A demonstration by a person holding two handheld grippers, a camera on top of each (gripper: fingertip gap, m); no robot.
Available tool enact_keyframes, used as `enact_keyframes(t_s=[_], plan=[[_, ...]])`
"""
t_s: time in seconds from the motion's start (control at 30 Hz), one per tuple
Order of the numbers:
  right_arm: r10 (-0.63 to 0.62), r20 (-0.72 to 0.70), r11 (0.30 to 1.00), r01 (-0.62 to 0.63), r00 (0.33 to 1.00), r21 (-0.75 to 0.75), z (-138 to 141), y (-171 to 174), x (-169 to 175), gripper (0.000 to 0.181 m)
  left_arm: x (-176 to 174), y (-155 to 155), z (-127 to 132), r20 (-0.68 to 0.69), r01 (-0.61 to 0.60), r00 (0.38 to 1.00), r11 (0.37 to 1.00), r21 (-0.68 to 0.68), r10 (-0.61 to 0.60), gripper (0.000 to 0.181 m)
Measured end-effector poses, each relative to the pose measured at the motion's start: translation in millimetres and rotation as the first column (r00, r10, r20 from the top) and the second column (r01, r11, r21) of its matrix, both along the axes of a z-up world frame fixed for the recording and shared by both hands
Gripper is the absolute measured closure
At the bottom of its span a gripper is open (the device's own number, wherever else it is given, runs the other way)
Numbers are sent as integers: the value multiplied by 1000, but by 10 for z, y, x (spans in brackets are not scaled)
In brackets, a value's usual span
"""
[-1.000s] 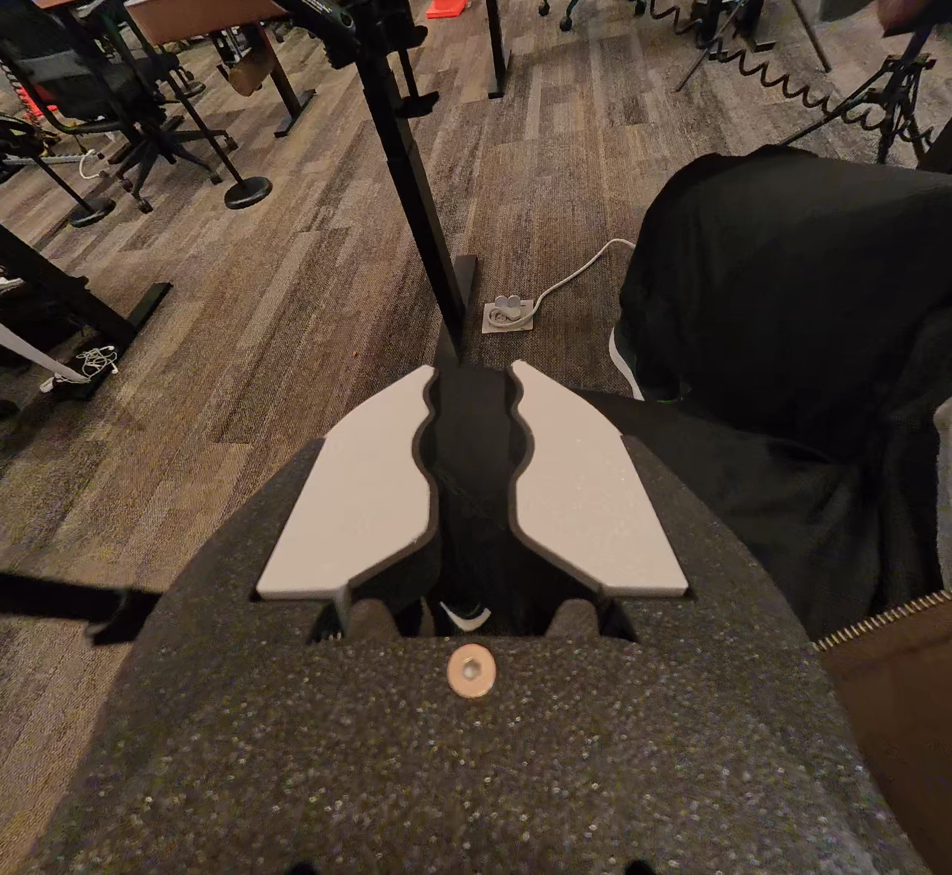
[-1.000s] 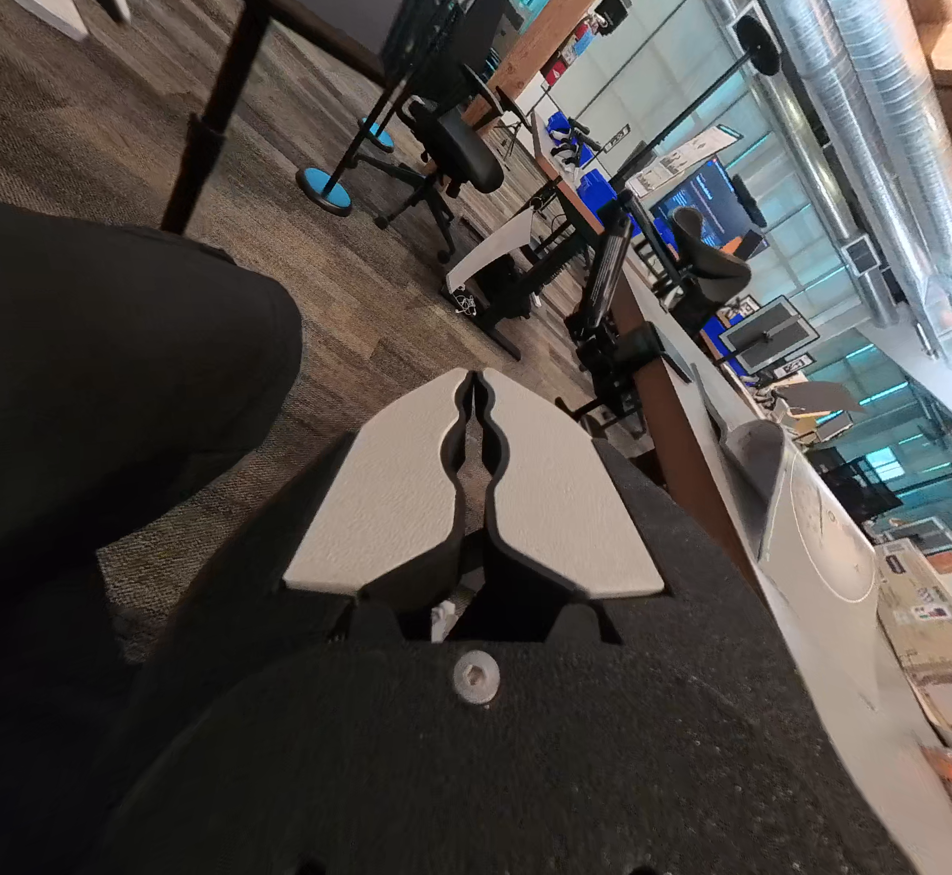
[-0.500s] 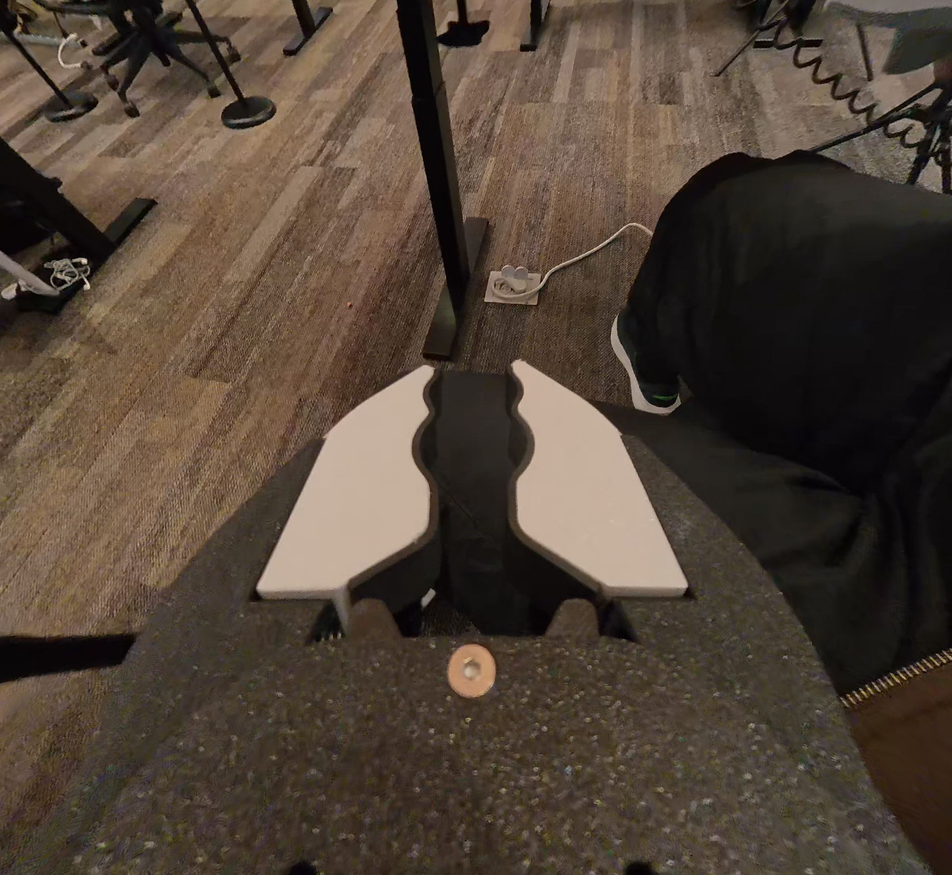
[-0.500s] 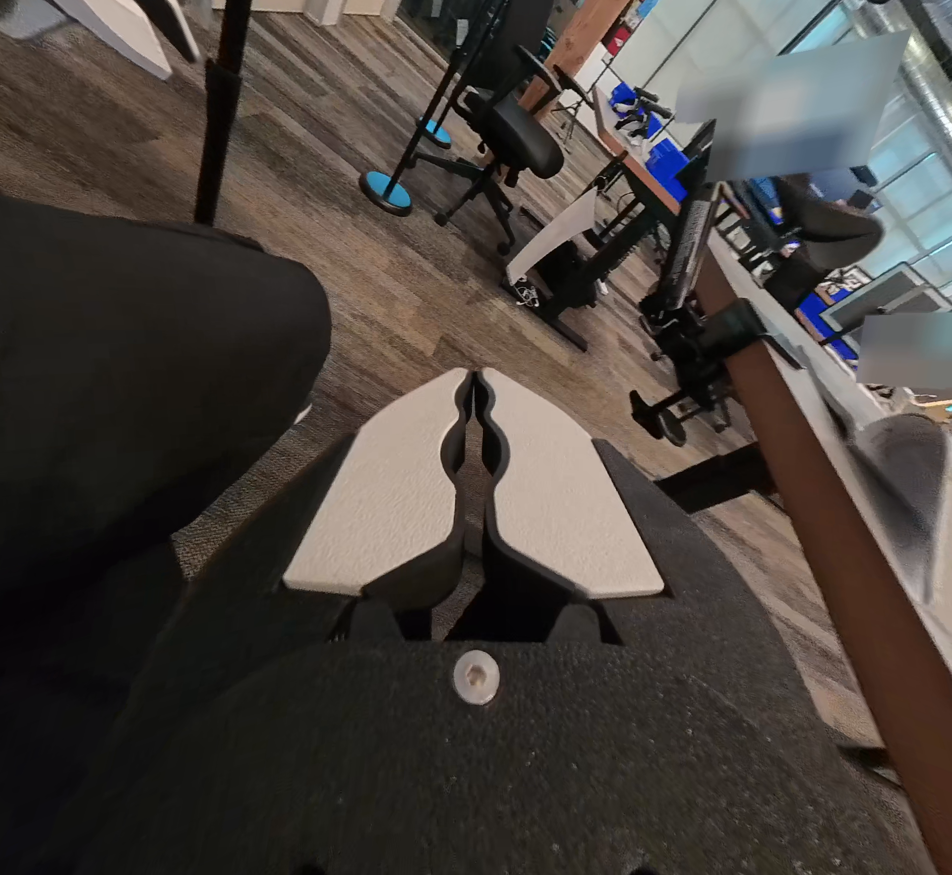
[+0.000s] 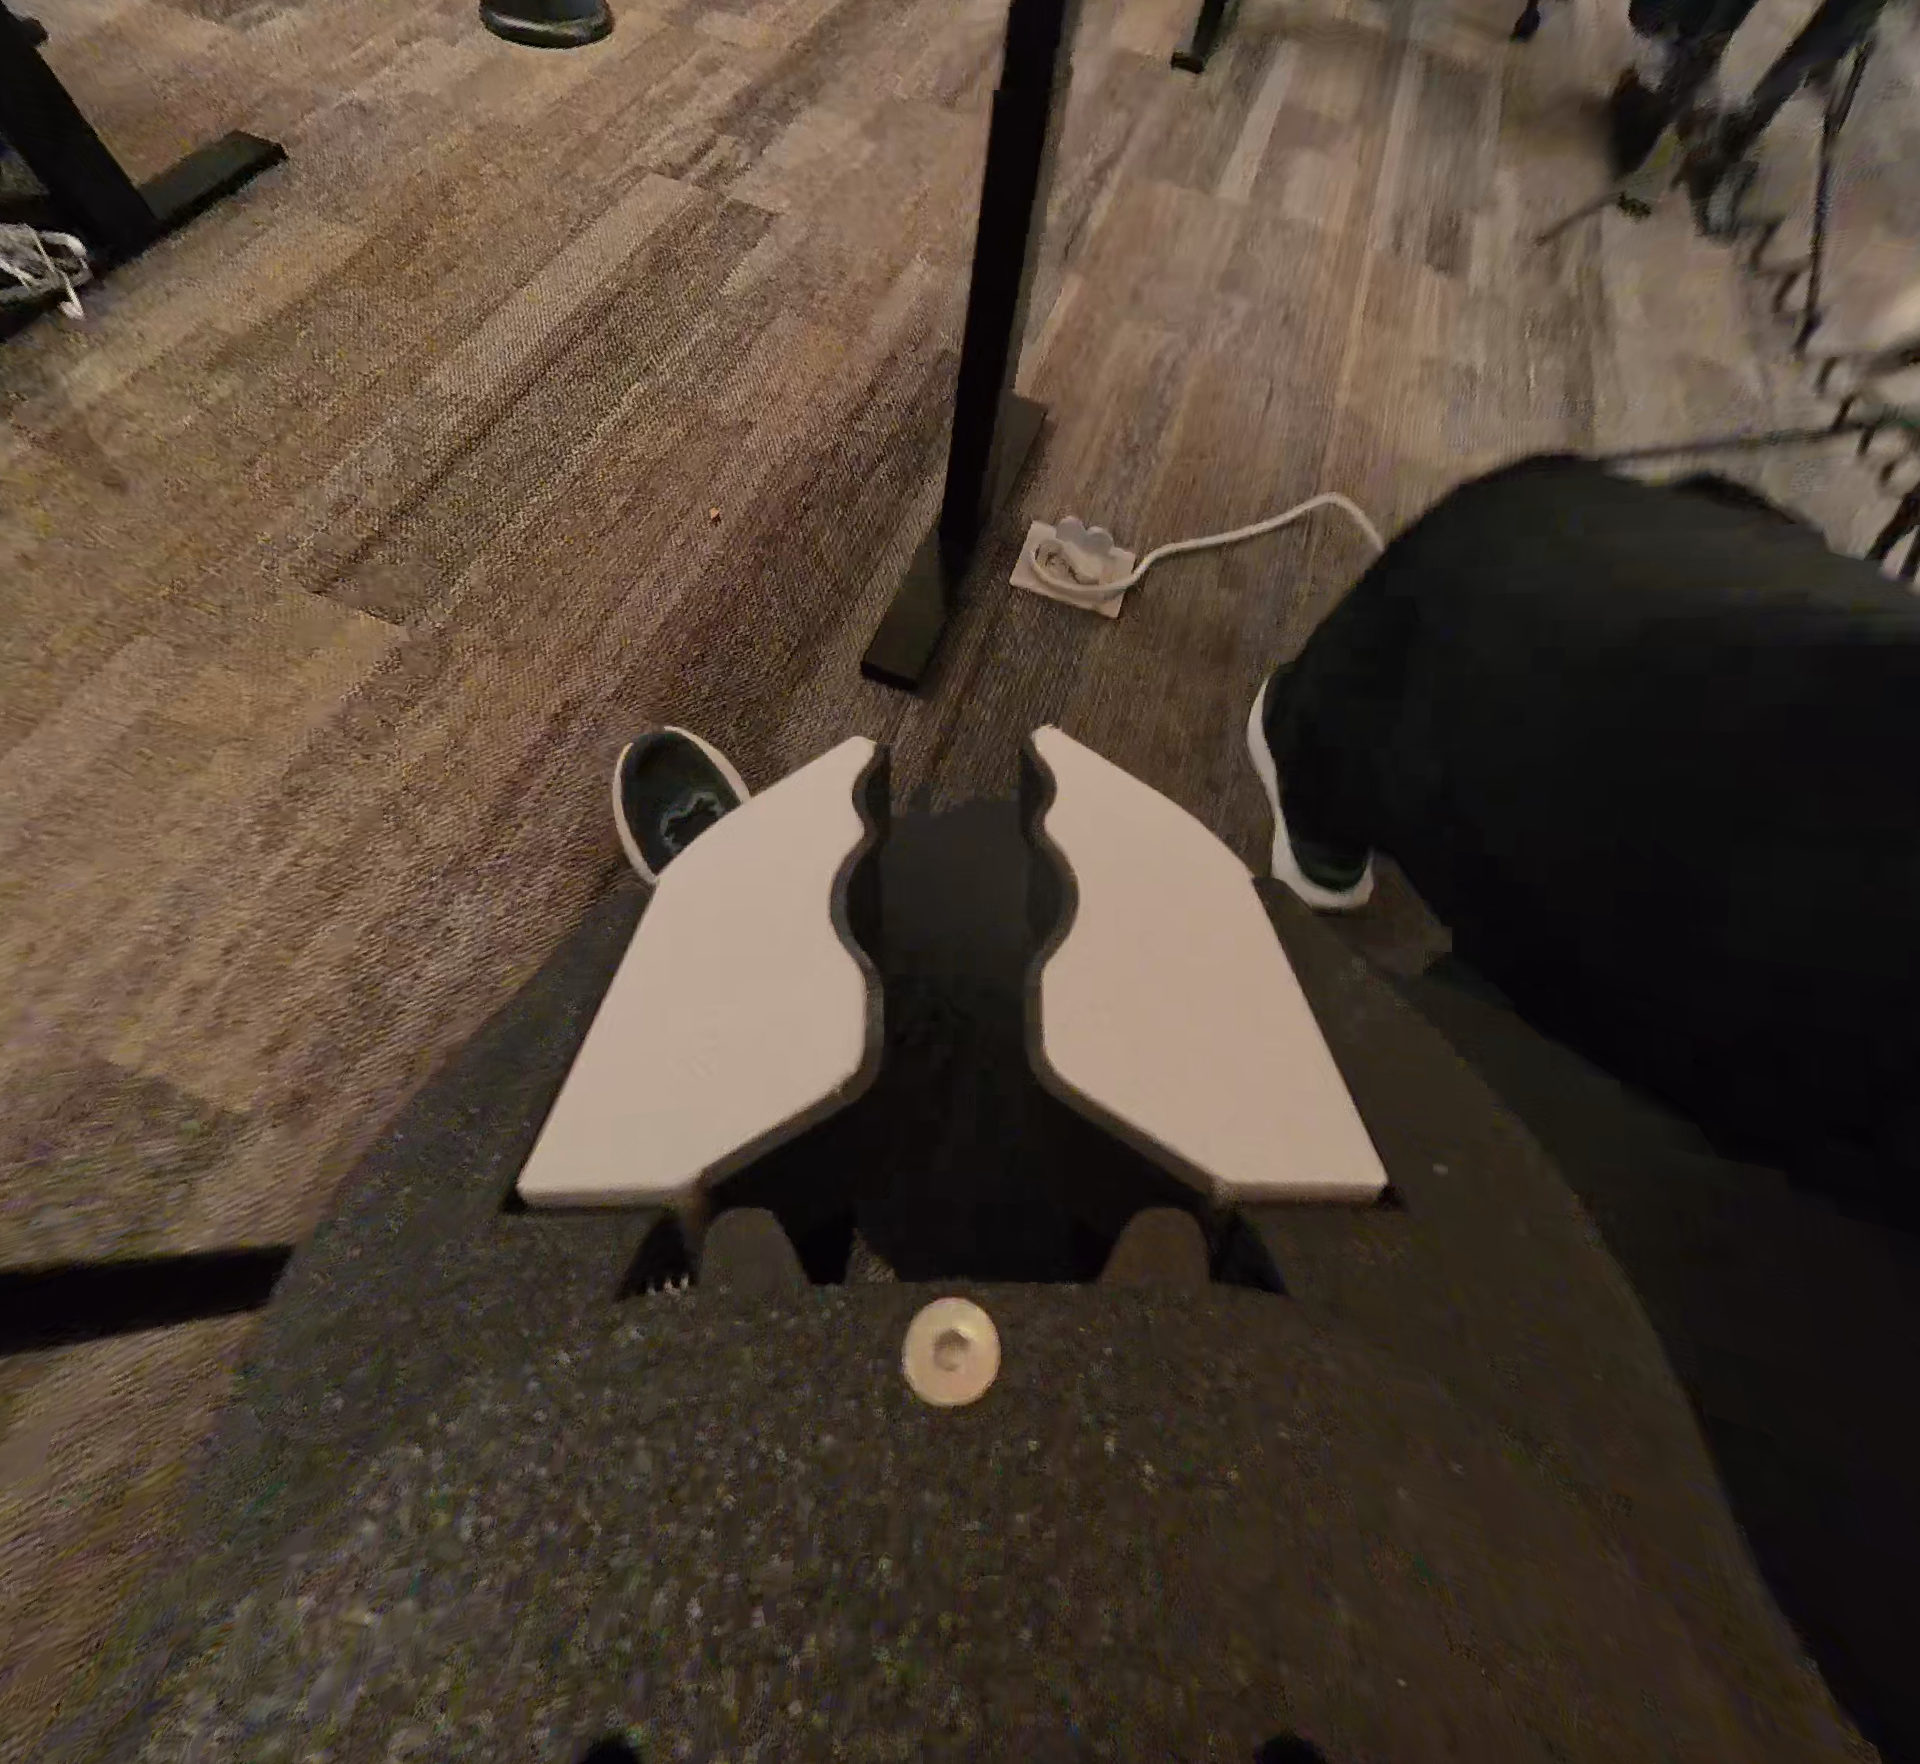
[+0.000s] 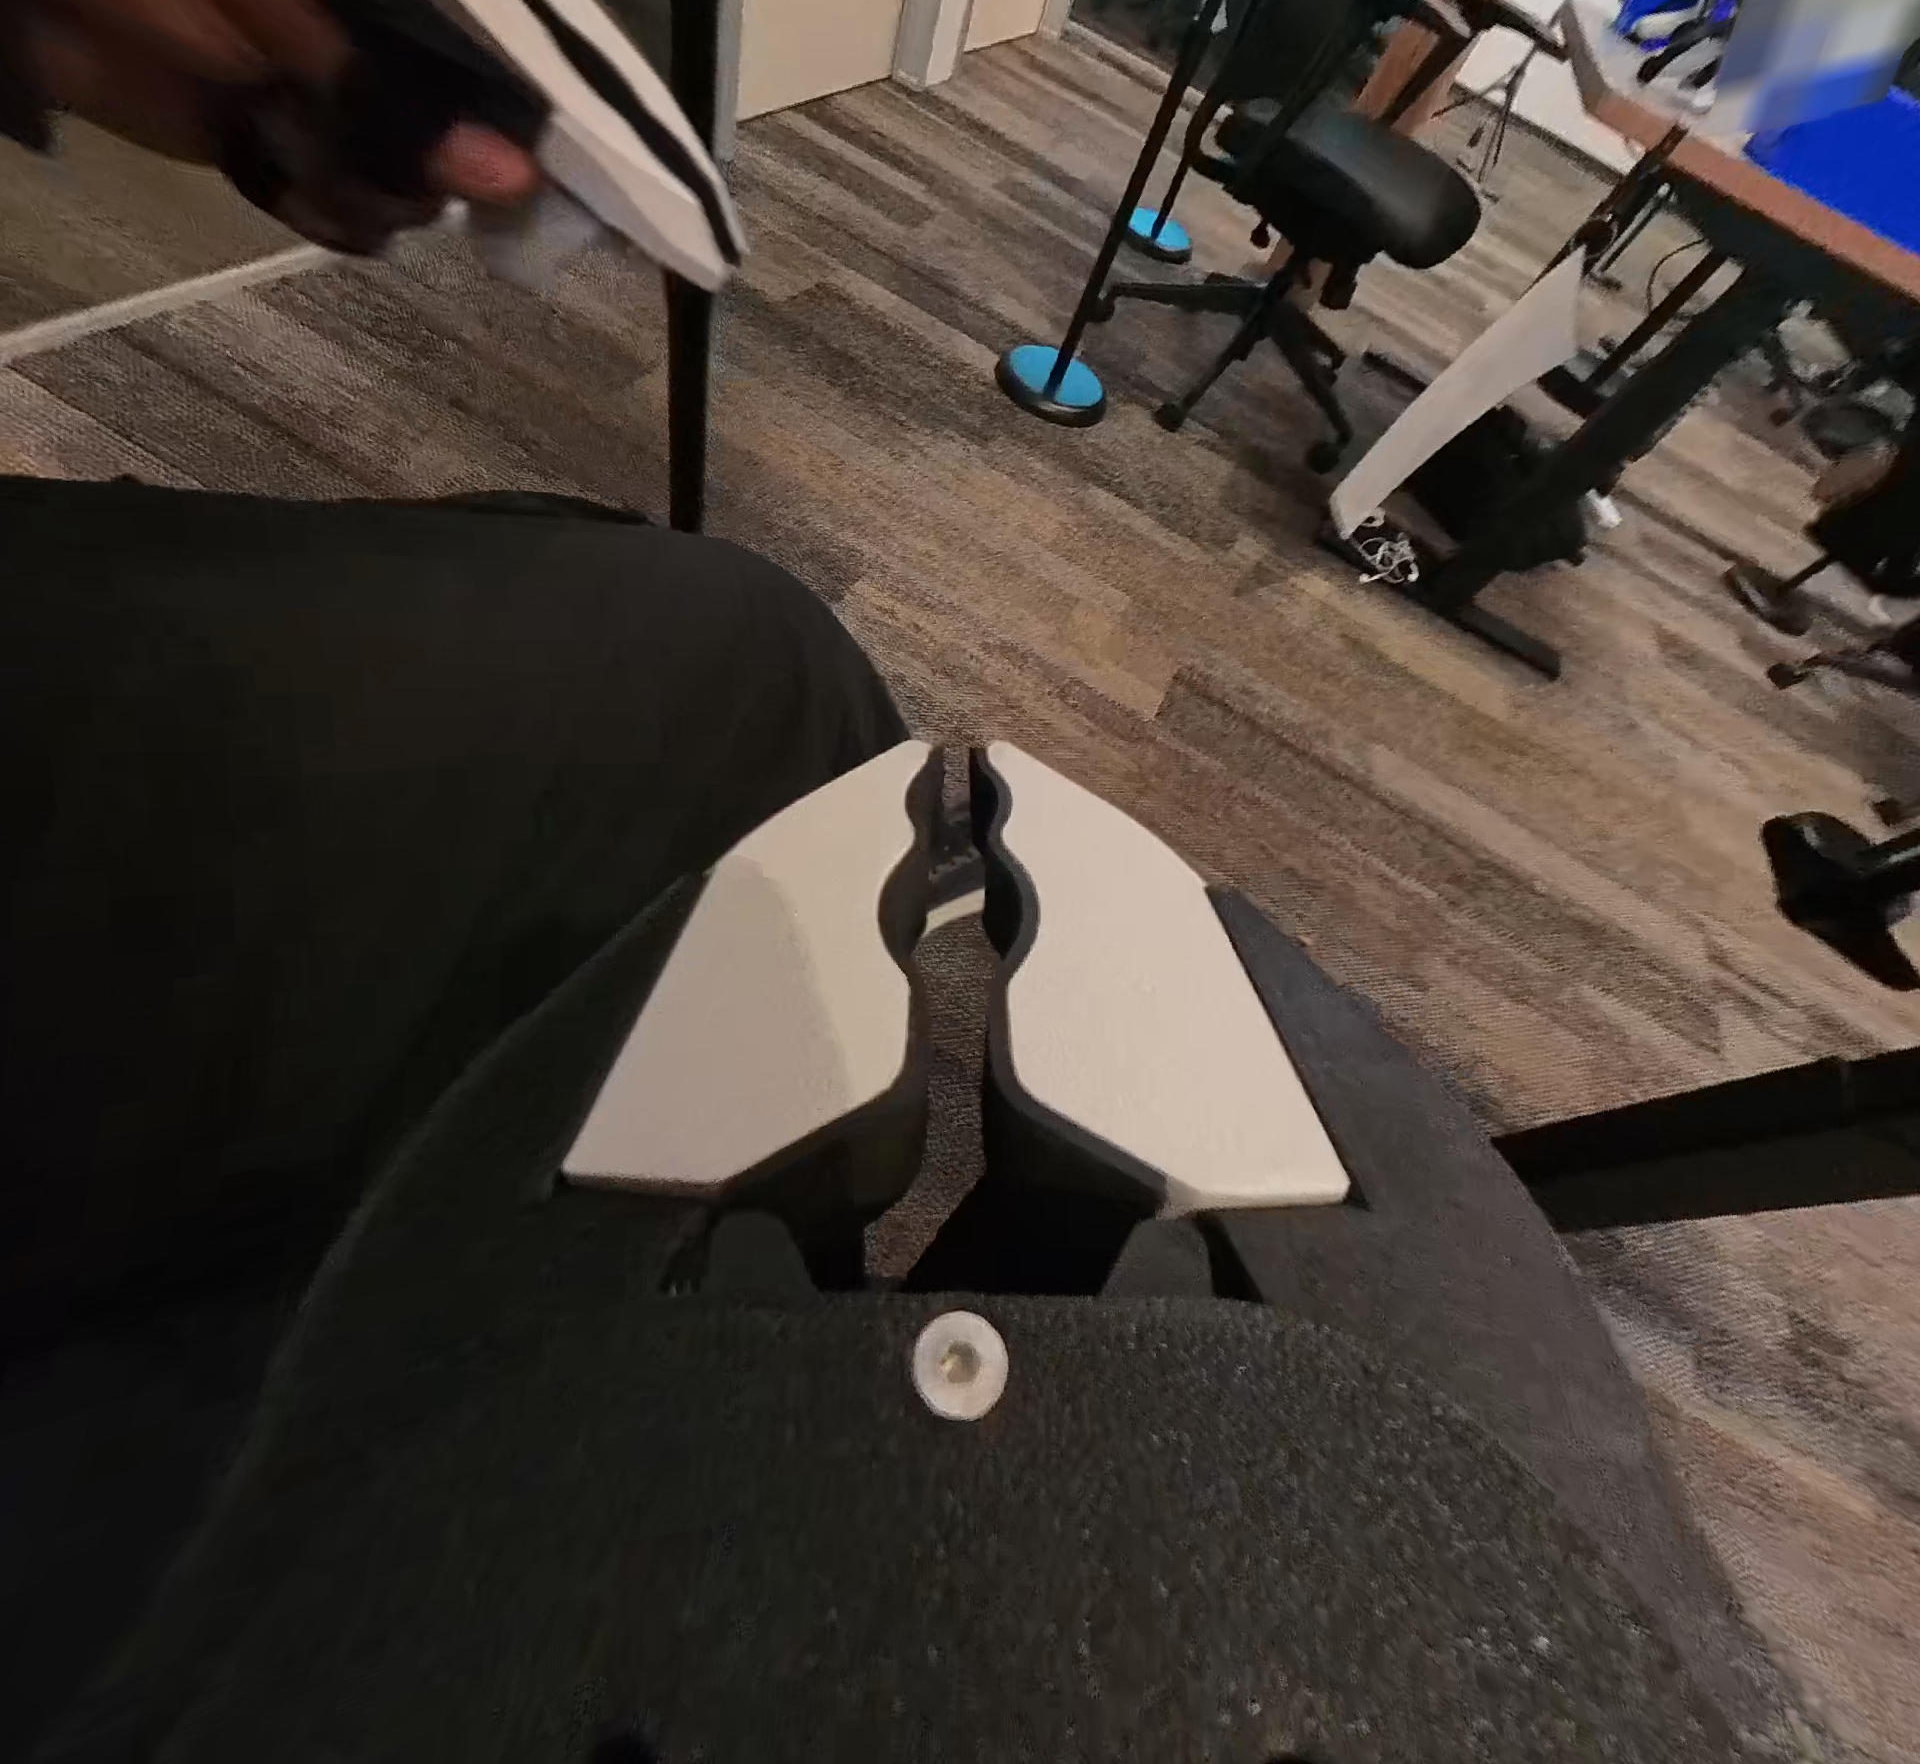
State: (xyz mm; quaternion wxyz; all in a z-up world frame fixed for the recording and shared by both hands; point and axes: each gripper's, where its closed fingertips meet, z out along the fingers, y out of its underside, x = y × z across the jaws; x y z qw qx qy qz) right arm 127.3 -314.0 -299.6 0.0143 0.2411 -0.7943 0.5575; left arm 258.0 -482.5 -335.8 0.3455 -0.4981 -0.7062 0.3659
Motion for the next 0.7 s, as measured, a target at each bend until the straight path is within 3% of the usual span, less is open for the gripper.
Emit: enact_keyframes(t_s=[0.13,0.23,0.33,0.43,0.6,0.67,0.7], plan=[[-6,-22,1000,6,1000,3,-56,-163,-250,176,-619,-706,-316,-62,-51,996,985,167,62,157],[3,-131,1000,-7,991,-29,109,-305,-570,176,-1253,-1281,-554,-92,-26,994,967,254,51,157],[-27,-228,998,13,973,-66,487,-393,-922,176,-1901,-1704,-799,-65,27,998,951,307,-8,157],[-78,-277,990,41,958,-135,1052,-397,-1129,176,-2357,-1968,-1061,-10,36,999,965,260,-35,157],[-218,-351,958,130,911,-256,1799,-351,-1384,176,-2561,-2049,-1788,80,-63,996,935,349,37,157],[-288,-323,939,200,901,-279,1935,-355,-1498,175,-2485,-2143,-2190,257,-33,965,951,307,-50,156],[-319,-302,928,231,898,-291,1976,-362,-1547,175,-2406,-2249,-2344,390,-23,916,956,291,-97,155]])
